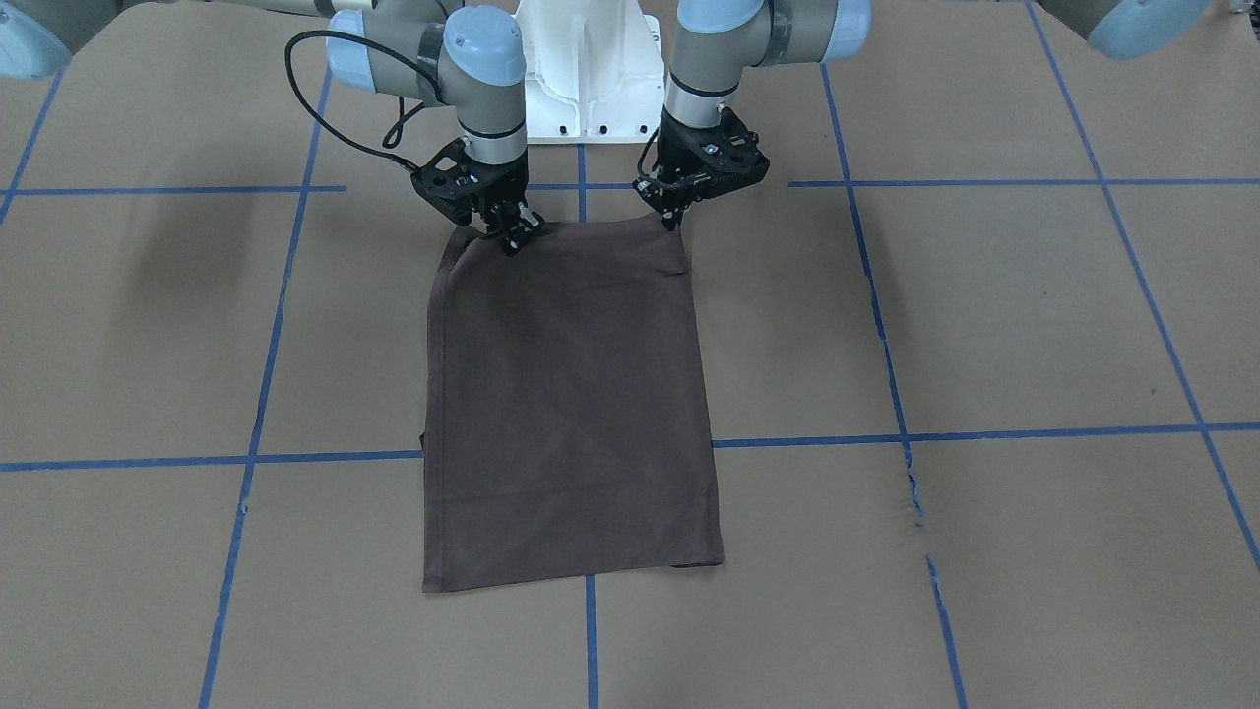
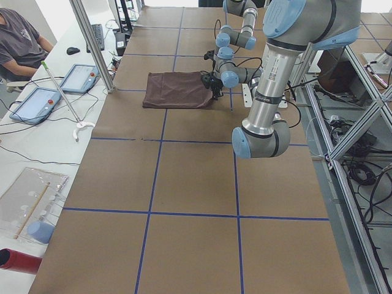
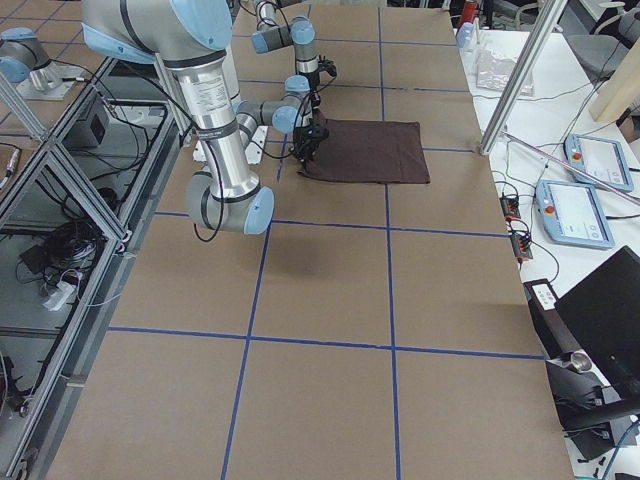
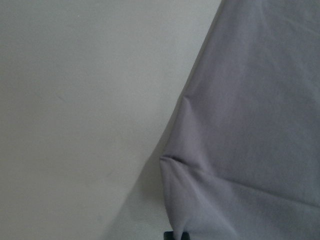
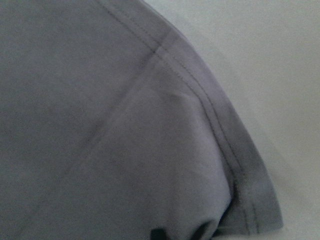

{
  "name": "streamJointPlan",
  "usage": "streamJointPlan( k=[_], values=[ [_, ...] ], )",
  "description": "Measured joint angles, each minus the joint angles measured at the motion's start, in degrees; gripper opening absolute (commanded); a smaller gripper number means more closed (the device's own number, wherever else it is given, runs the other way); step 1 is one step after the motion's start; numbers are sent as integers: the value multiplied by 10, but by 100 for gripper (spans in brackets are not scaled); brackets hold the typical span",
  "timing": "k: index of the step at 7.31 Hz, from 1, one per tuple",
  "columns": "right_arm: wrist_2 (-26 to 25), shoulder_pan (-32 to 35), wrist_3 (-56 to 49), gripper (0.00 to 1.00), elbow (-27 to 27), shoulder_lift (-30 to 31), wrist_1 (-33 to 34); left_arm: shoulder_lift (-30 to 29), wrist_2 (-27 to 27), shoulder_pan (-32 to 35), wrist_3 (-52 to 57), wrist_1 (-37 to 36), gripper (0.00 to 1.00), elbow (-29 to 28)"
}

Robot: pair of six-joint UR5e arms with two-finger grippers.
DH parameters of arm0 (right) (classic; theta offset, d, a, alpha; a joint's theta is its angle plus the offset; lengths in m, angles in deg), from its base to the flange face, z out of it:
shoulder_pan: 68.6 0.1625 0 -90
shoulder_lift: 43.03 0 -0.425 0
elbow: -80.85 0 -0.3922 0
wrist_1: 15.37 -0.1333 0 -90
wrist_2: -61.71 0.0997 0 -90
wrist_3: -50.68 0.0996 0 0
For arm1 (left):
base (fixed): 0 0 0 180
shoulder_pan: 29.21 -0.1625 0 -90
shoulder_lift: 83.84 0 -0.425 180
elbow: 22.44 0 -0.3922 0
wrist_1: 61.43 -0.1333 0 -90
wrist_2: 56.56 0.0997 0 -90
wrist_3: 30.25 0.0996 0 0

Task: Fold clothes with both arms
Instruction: 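Grasp both near corners of the shirt with the left and right grippers, then lift the near edge with both grippers and fold it over toward the far edge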

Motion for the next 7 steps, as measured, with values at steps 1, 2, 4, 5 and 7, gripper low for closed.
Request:
streamJointPlan(
  k=[1, 2, 4, 5, 7],
  values=[
    [0, 1, 0, 0, 0, -4, 0, 0, 0, 0, 0, 0, 0, 0],
    [-1, 1, 1, 0, -2, -6, -1, 0, 0, 0, 0, 0, 0, 0],
    [-3, 2, 2, 0, -11, -4, -6, 2, 0, 1, 0, -3, 0, 9],
    [-2, 2, -2, 0, -25, 4, -9, 4, -1, 0, 0, -8, 0, 23],
    [1, -6, -13, 0, -82, 35, -26, 7, -24, -6, 0, -34, 0, 63]
  ],
)
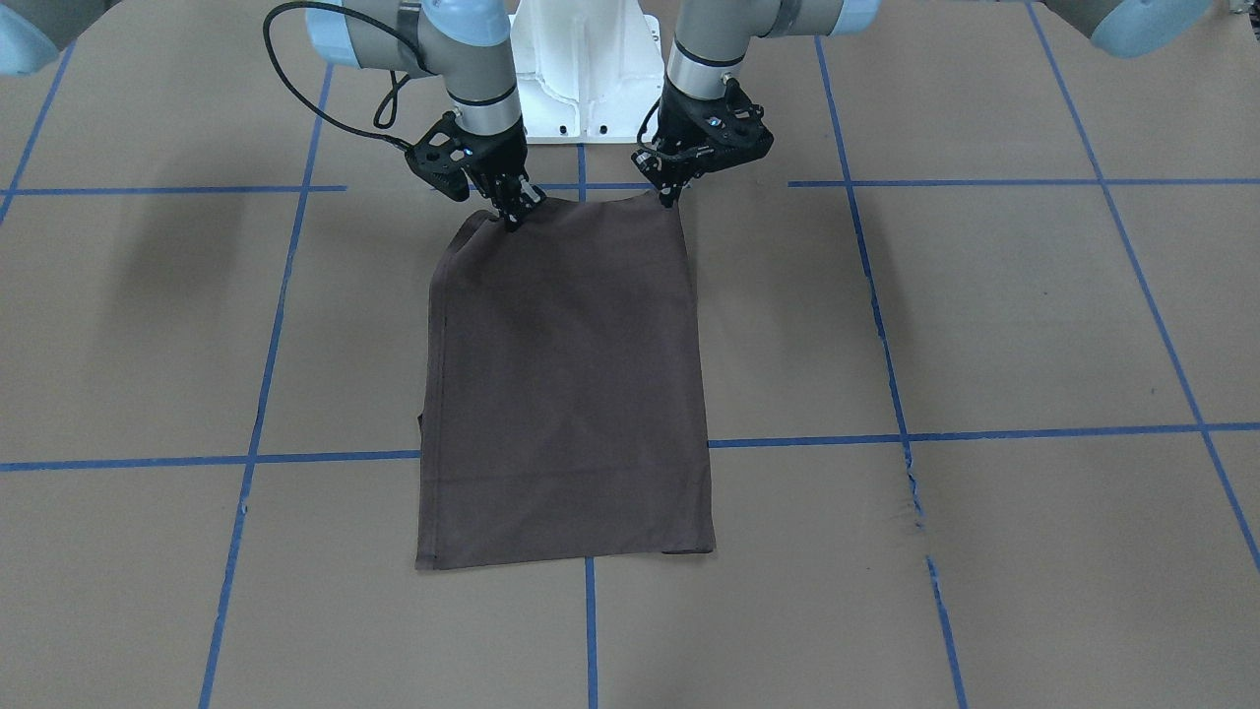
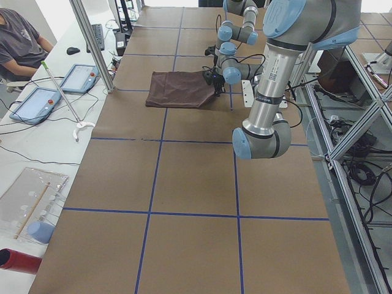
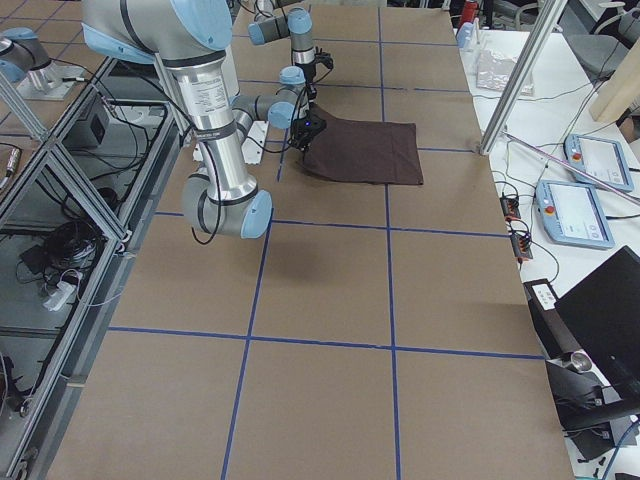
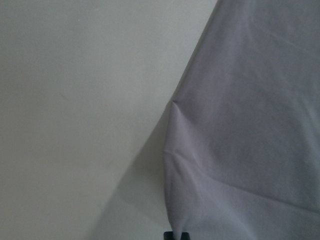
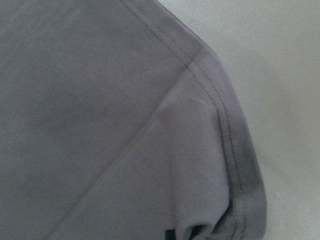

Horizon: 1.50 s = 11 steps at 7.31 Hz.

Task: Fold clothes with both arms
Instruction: 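Lift the near edge with both grippers and fold it over toward the far edge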

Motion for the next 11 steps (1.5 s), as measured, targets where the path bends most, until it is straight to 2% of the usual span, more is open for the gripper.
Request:
streamJointPlan(
  k=[2, 3, 4, 6, 7, 8, 9, 11],
  values=[
    [15, -16, -9, 0, -58, 30, -21, 3, -12, -34, -3, -43, 0, 54],
    [28, -21, -12, 0, -70, 34, -31, 7, -17, -50, -5, -69, 0, 87],
    [36, -23, -16, 0, -73, 35, -38, 8, -28, -57, -6, -84, 0, 108],
    [42, 5, -36, 0, -67, 30, -48, 0, -43, -38, -2, -90, 0, 114],
    [58, 38, -45, 0, -55, 22, -50, -13, -50, -2, 2, -86, 0, 96],
    [89, 81, -58, 0, -27, 3, -50, -33, -63, 40, 10, -73, 0, 55],
    [122, 126, -75, 0, 16, -26, -50, -47, -74, 79, 18, -45, 0, 6],
    [159, 190, -109, 0, 139, -105, -51, -78, -94, 144, 49, -5, 0, -79]
  ],
)
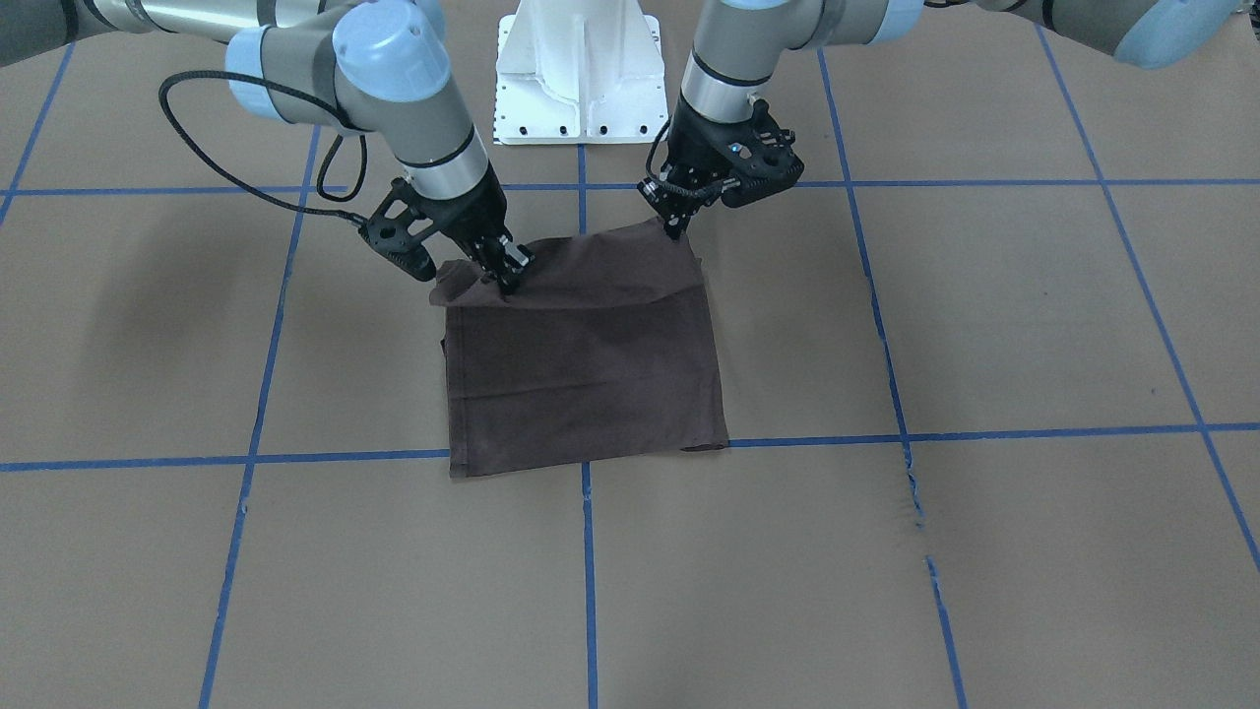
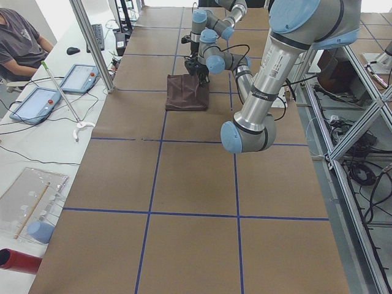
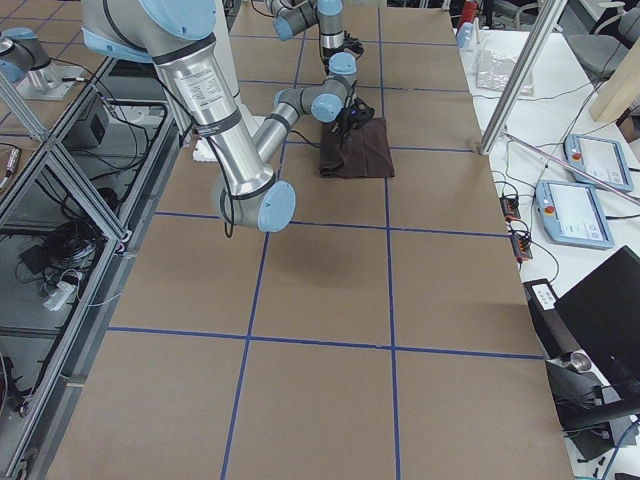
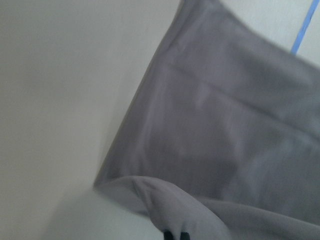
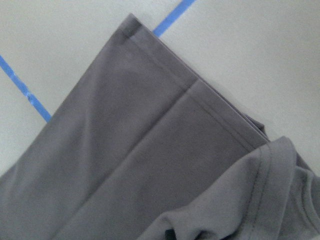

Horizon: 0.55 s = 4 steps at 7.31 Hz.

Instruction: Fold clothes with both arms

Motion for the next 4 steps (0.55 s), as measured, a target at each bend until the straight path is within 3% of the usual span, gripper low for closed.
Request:
streamJointPlan(
  k=[1, 2, 4],
  values=[
    [6, 19, -20, 99, 66, -39, -2, -17, -4, 23, 16, 21, 78, -46],
    [9, 35, -43, 100, 127, -71, -17, -32, -5, 40, 26, 62, 100, -101],
    [13, 76, -107, 100, 243, -121, -68, -71, 5, 88, 86, 141, 100, -227]
  ],
)
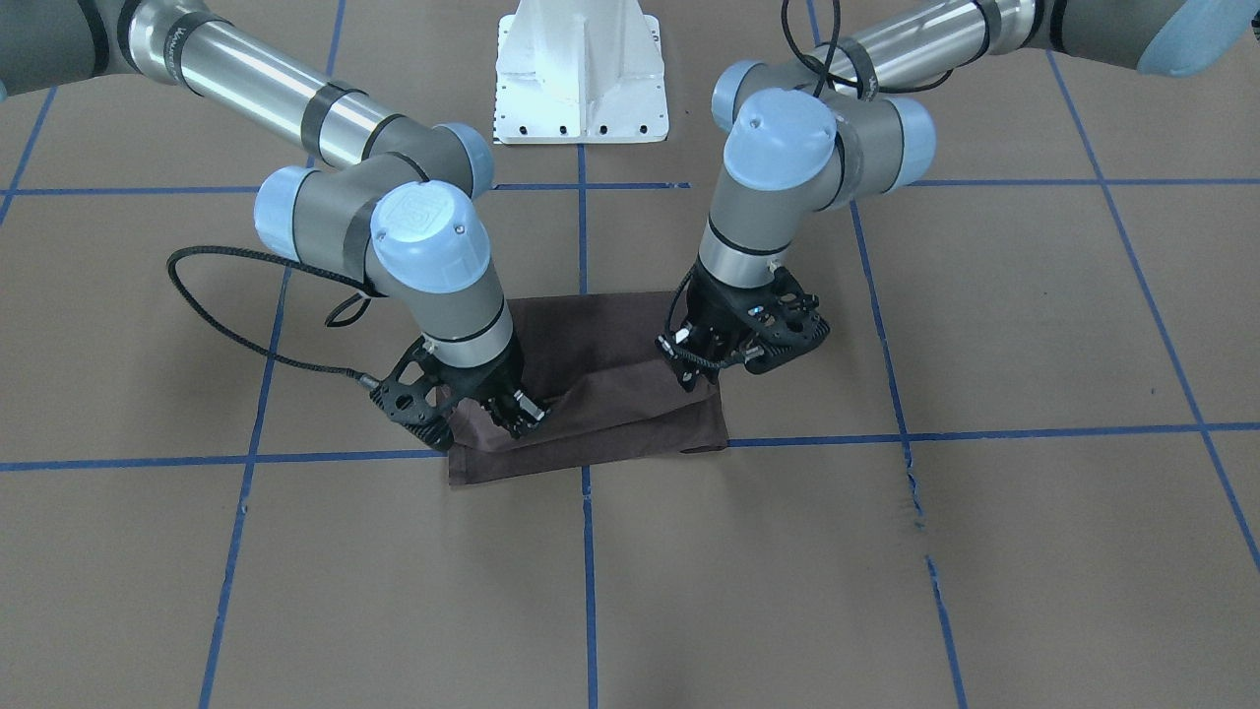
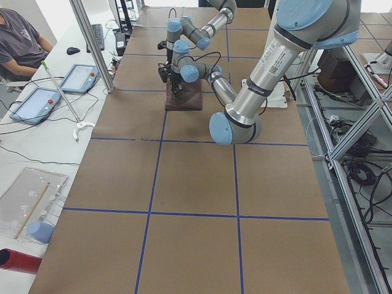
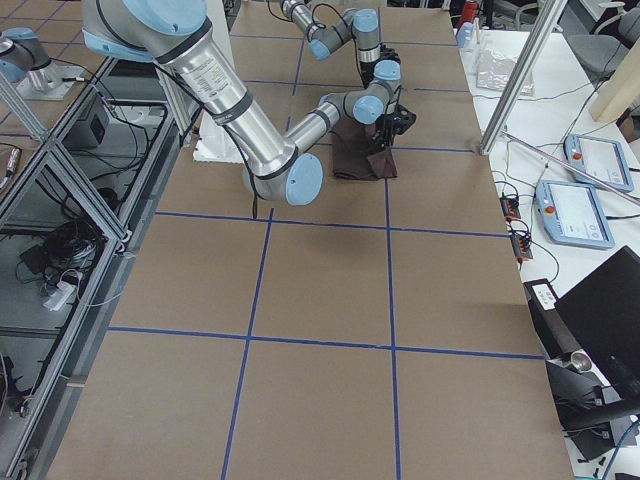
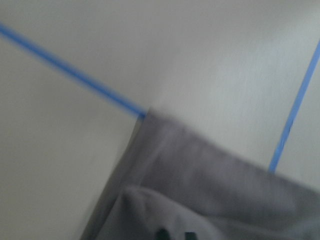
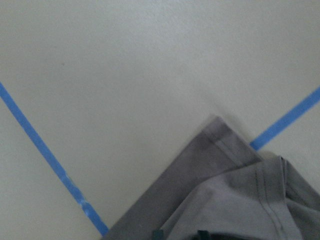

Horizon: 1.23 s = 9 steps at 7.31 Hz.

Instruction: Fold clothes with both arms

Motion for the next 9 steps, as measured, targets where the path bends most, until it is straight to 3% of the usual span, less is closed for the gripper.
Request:
streamJointPlan(
  k=[2, 3, 4, 6, 7, 9],
  values=[
    [27, 36, -70, 100, 75, -35, -12, -11, -1, 53, 97, 19, 100, -58],
    [44, 43, -92, 100, 71, -34, -10, -9, -13, 64, 127, 19, 100, -64],
    [60, 45, -111, 100, 41, -16, -2, -2, -36, 69, 152, 17, 100, -53],
    [72, 63, -196, 100, -33, 16, 69, 56, -76, 89, 204, 7, 100, 38],
    [74, 89, -281, 100, -67, 35, 119, 97, -83, 106, 277, 4, 100, 84],
    [97, 174, -511, 100, -153, 144, 160, 163, -88, 181, 488, -7, 100, 113]
  ],
)
